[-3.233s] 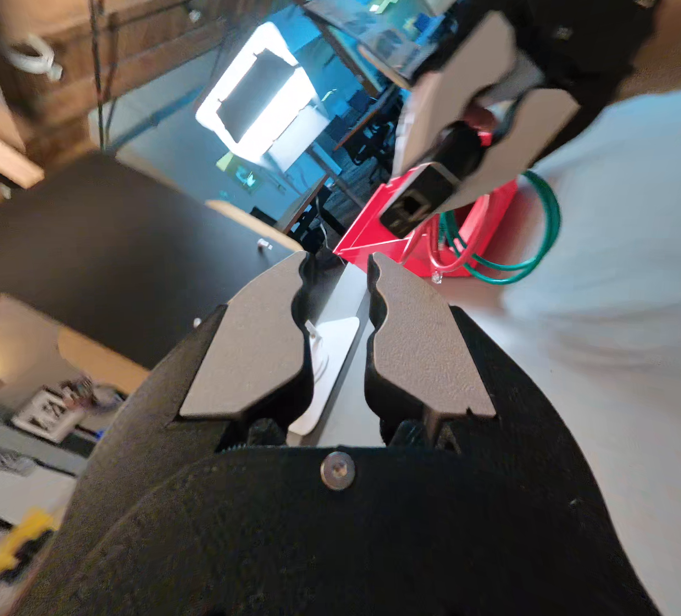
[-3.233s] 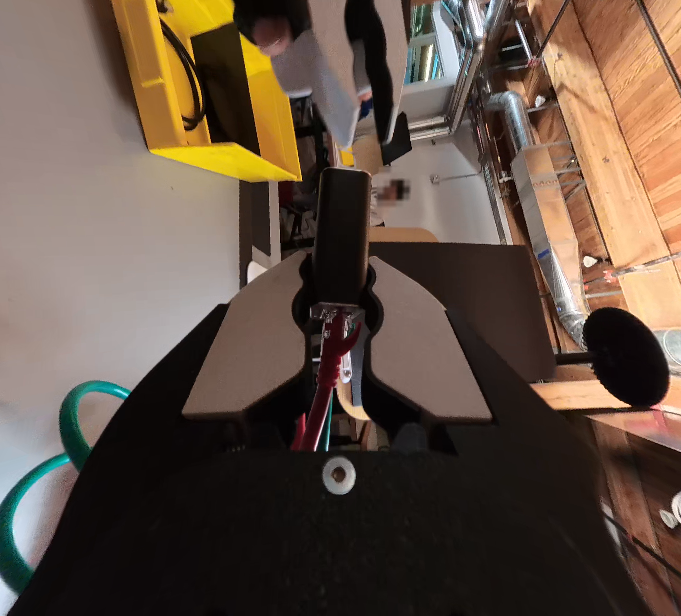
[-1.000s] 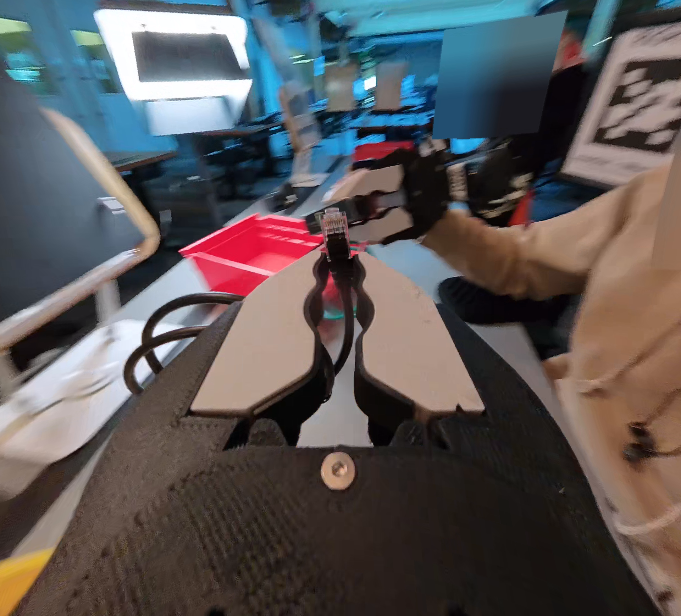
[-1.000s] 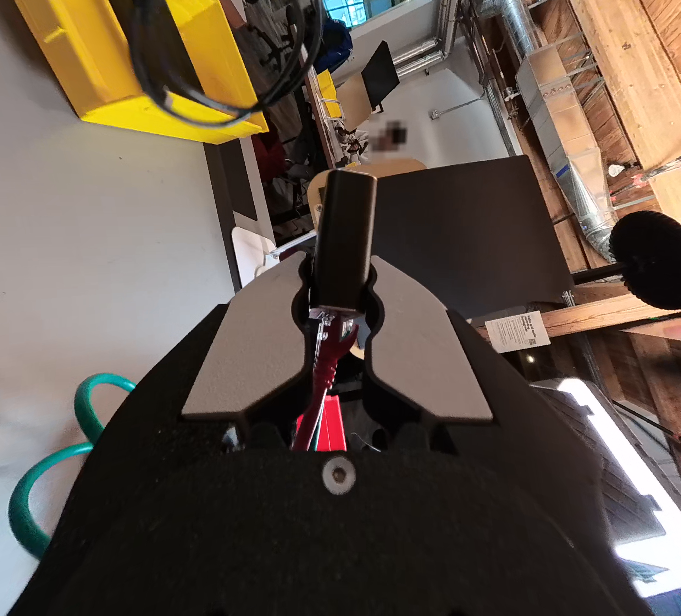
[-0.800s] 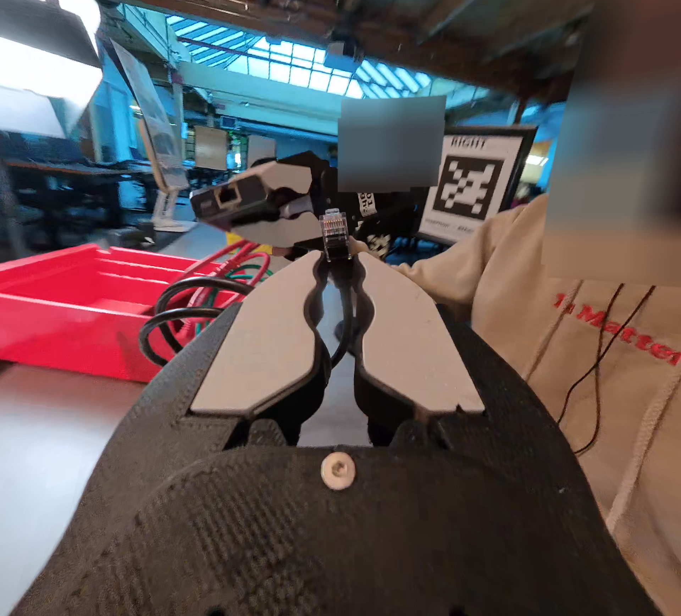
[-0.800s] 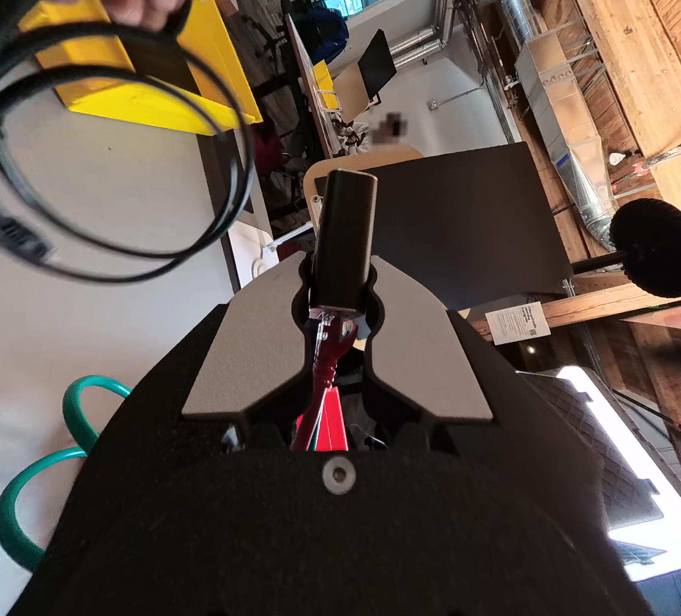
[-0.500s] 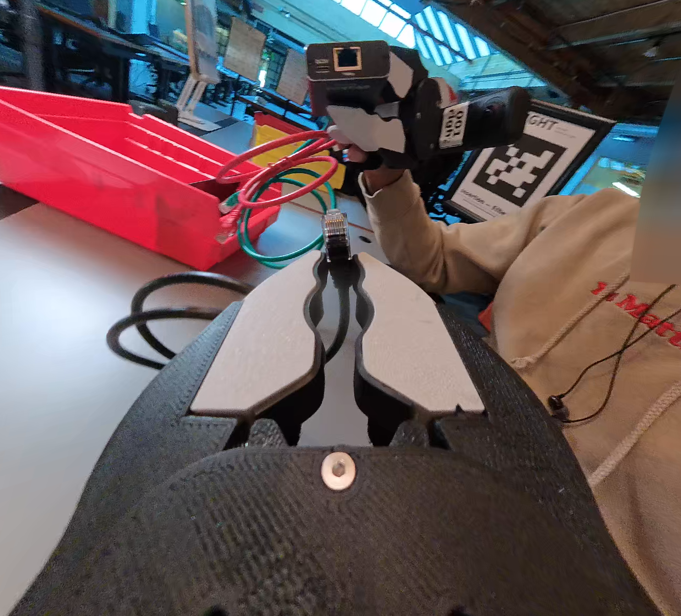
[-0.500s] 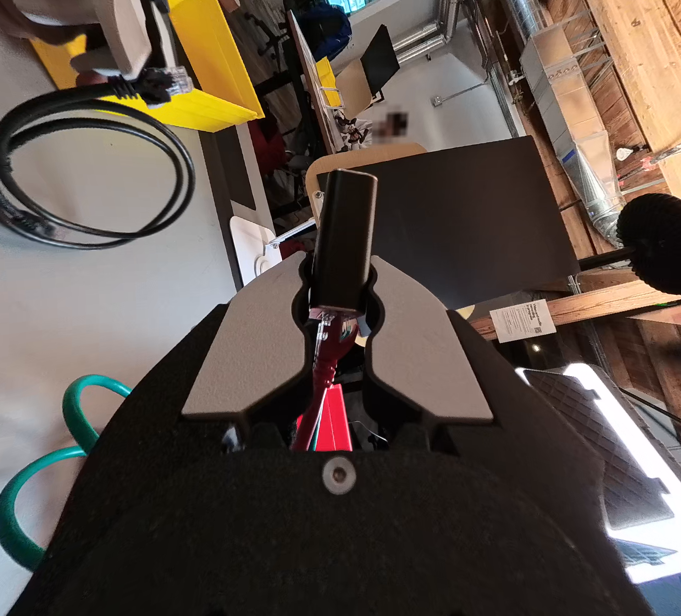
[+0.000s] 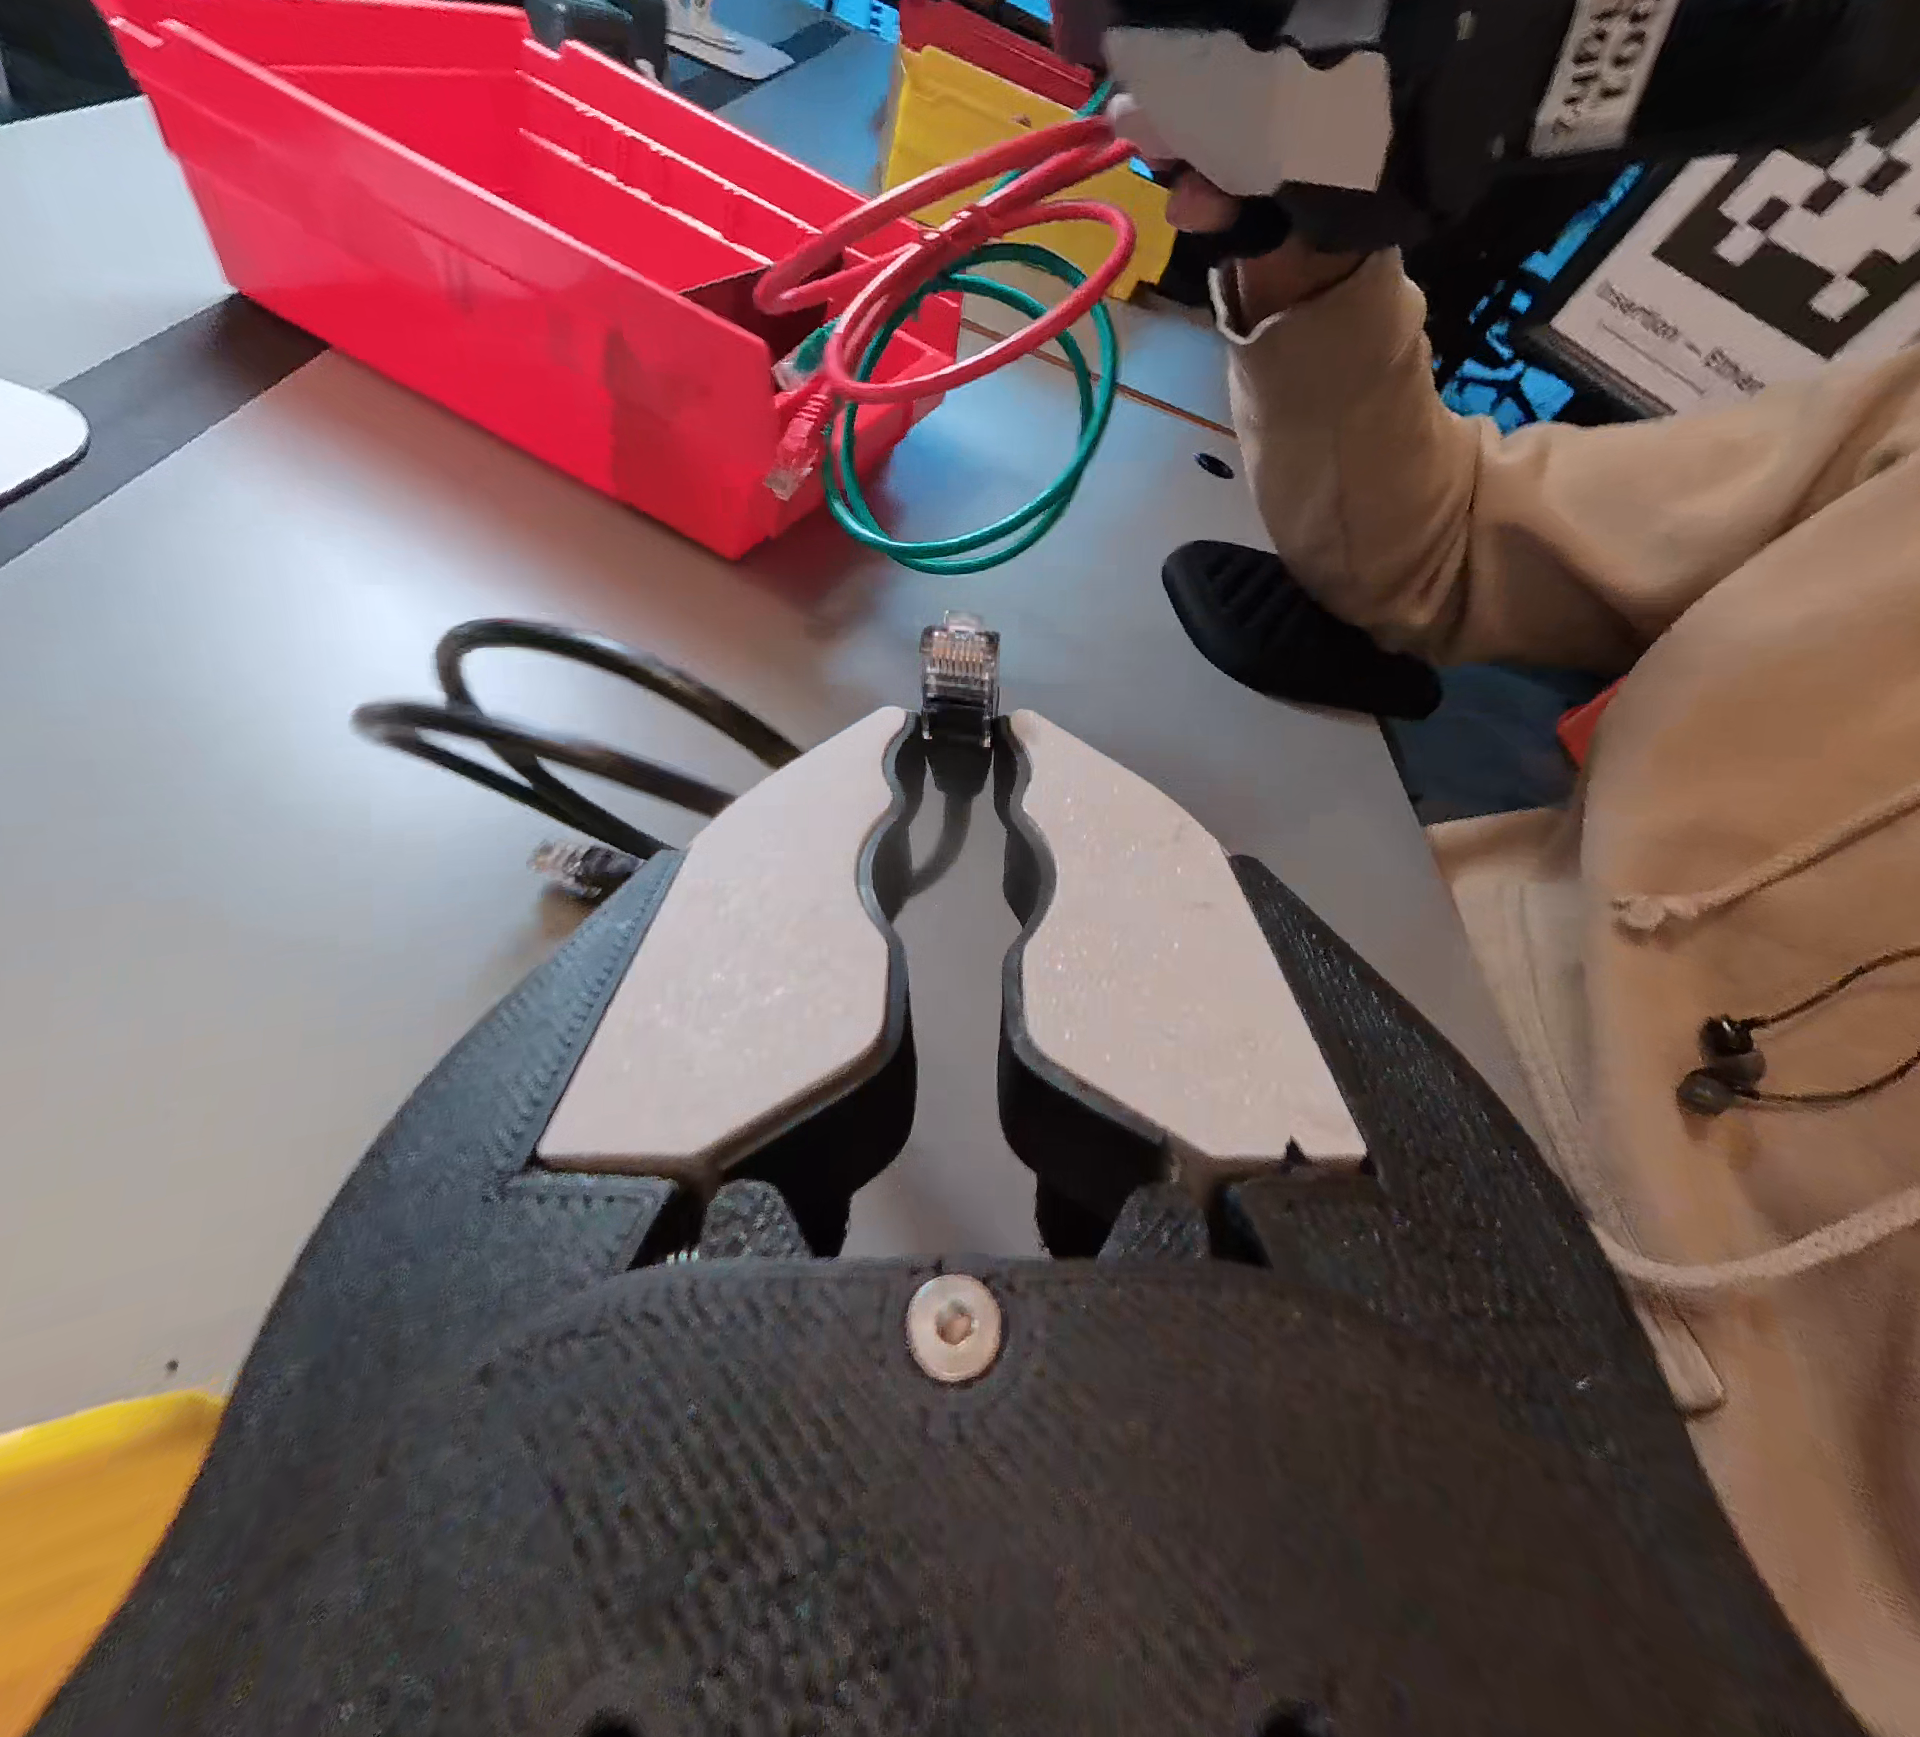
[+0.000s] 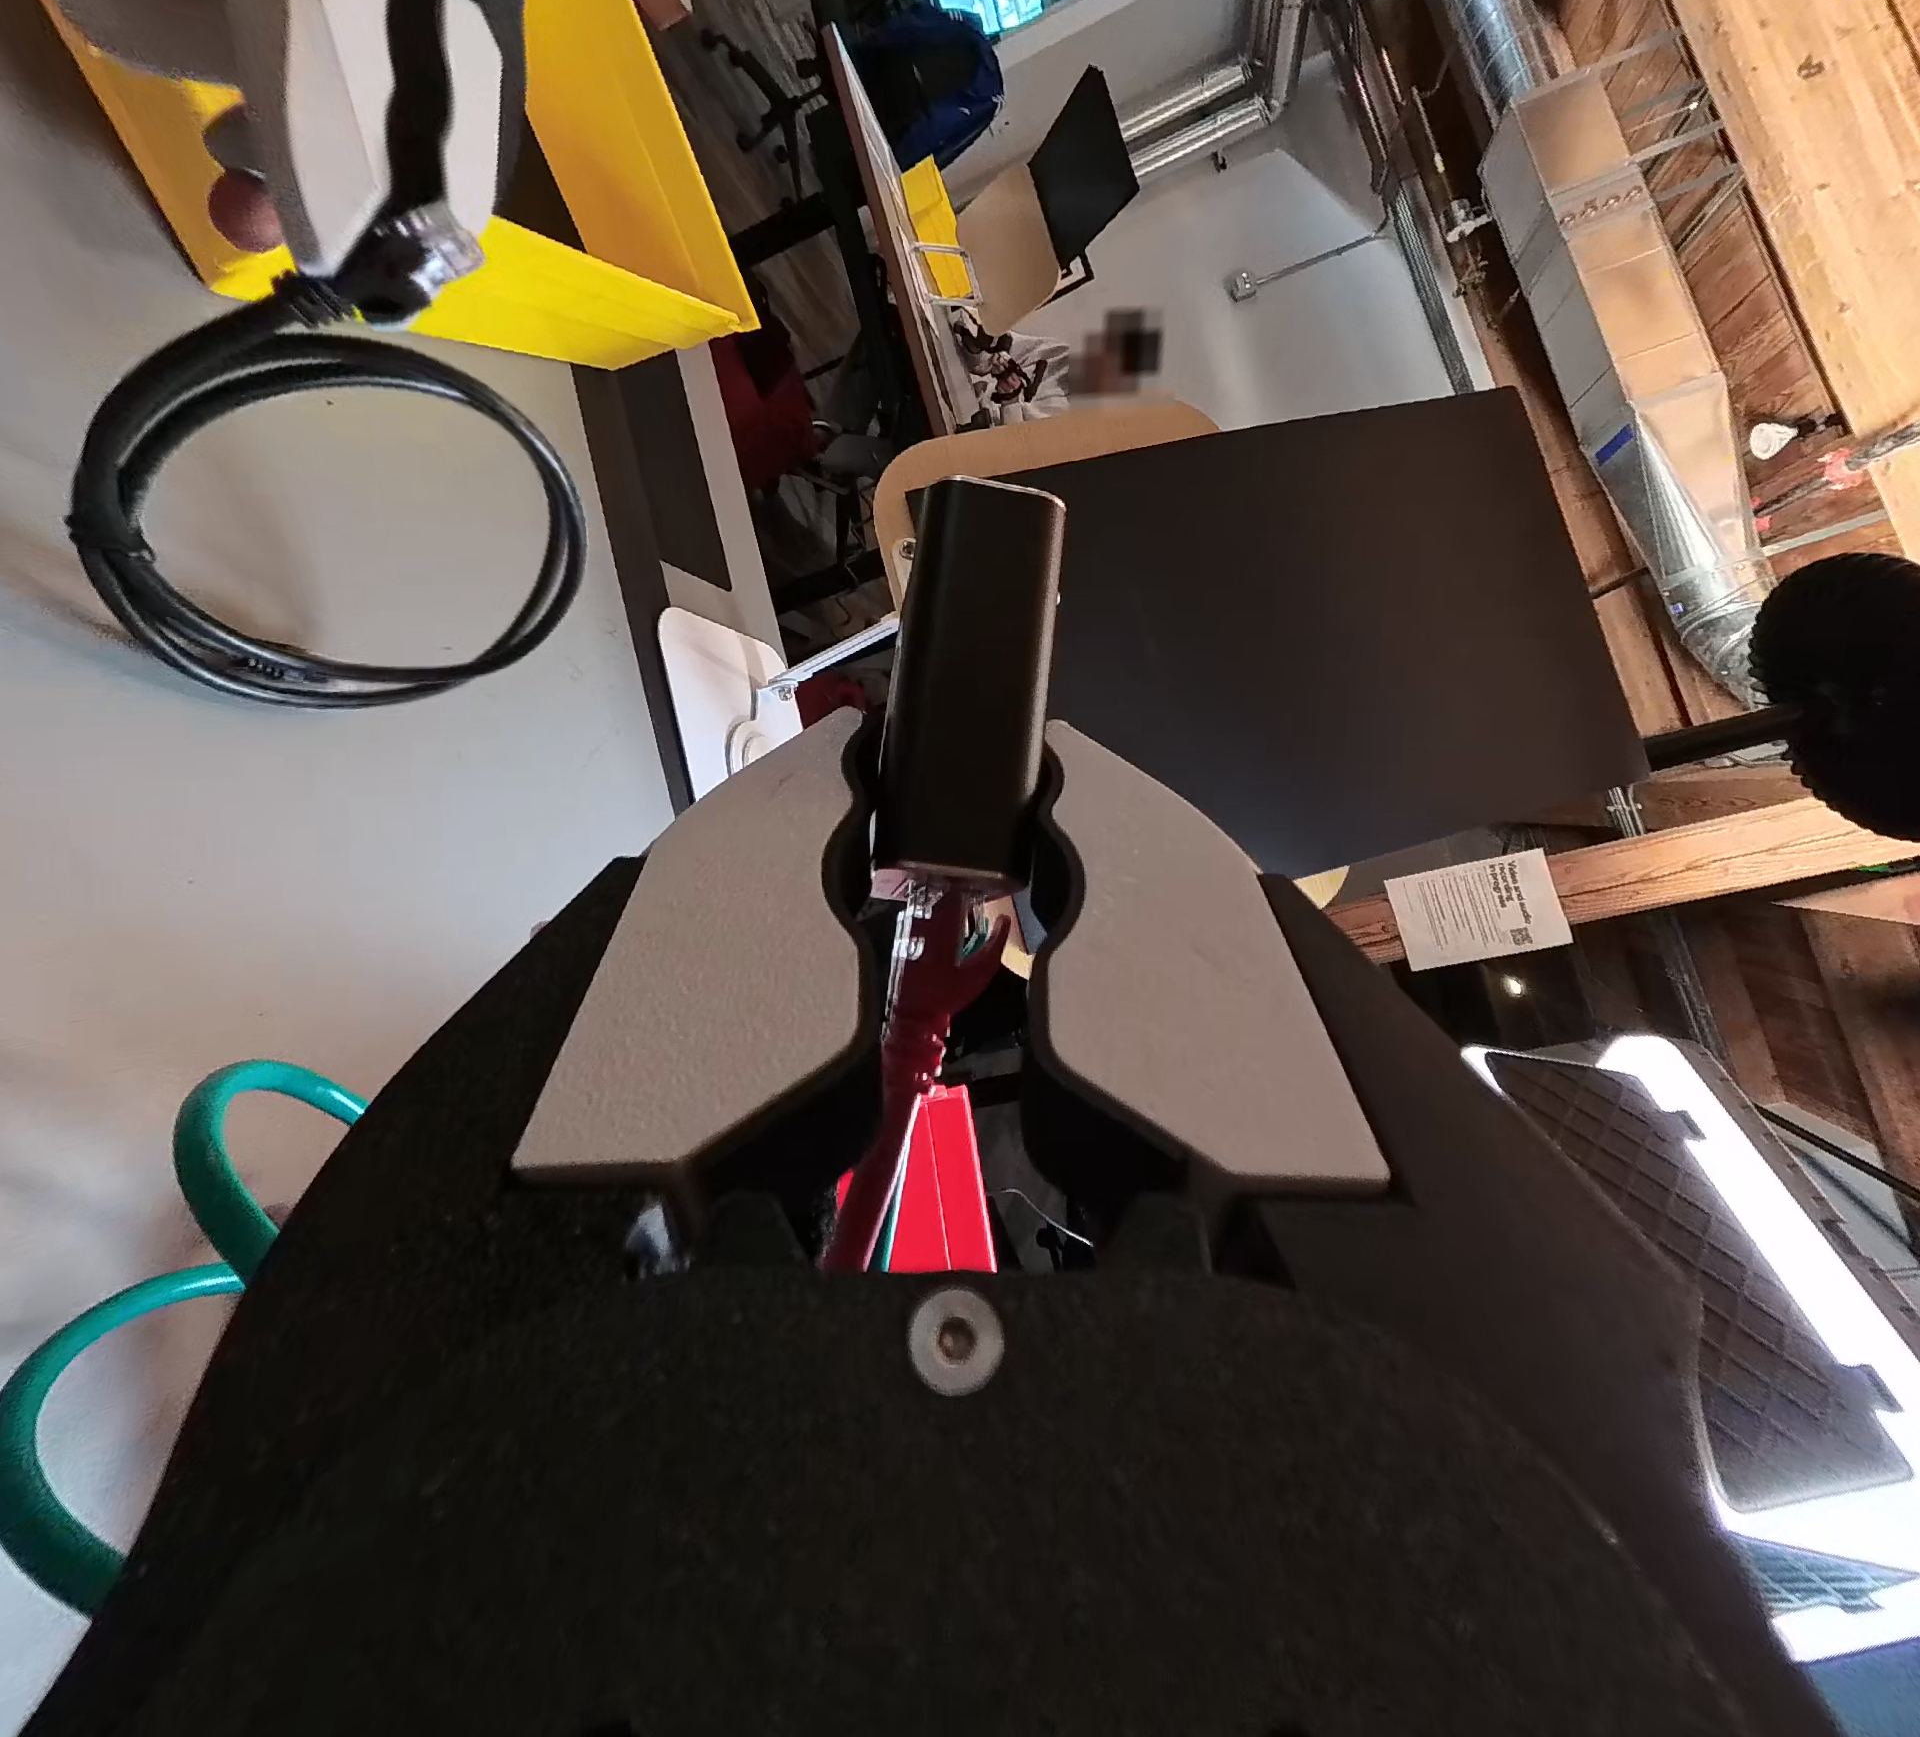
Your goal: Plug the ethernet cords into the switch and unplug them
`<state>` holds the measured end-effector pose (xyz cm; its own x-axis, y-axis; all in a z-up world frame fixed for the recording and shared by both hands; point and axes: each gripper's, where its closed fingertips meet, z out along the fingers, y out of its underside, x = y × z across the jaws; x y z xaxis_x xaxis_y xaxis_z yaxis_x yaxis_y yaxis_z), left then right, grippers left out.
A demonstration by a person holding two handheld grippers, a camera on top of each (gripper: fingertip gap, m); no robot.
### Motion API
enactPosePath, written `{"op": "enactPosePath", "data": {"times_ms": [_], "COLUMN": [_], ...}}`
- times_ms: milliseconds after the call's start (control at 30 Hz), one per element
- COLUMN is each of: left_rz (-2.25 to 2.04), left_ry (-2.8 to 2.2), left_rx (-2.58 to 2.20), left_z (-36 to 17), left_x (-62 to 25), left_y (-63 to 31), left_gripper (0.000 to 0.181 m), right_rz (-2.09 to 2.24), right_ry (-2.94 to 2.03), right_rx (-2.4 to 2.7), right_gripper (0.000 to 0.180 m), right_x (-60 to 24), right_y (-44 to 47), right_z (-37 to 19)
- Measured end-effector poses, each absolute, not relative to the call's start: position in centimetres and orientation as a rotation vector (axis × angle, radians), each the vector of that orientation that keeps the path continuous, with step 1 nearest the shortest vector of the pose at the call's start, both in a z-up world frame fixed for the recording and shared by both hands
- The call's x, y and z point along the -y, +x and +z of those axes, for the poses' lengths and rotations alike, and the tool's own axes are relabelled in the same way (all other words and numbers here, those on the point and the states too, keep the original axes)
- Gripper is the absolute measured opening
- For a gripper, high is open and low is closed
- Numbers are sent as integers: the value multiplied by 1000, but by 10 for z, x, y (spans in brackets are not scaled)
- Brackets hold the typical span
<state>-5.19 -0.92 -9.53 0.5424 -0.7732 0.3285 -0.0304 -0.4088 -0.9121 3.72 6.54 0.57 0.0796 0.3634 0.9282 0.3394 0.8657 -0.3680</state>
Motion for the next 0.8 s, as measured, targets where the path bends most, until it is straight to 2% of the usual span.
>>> {"op": "enactPosePath", "data": {"times_ms": [200, 400, 500, 633, 800], "left_rz": [-1057, -1438, -1431, -1122, -738], "left_ry": [-1644, -1311, -1504, -1966, -2124], "left_rx": [-894, -1153, -1149, -747, -520], "left_z": [-59, -19, -53, -112, -128], "left_x": [49, 122, 112, 39, 0], "left_y": [-28, -9, -21, -65, -96], "left_gripper": [12, 12, 13, 17, 13], "right_rz": [21, 19, 20, 19, 21], "right_ry": [-580, -578, -578, -579, -590], "right_rx": [1518, 1527, 1531, 1532, 1533], "right_gripper": [27, 27, 27, 27, 27], "right_x": [-66, -64, -63, -64, -68], "right_y": [38, 36, 35, 35, 36], "right_z": [6, 4, 3, 3, 1]}}
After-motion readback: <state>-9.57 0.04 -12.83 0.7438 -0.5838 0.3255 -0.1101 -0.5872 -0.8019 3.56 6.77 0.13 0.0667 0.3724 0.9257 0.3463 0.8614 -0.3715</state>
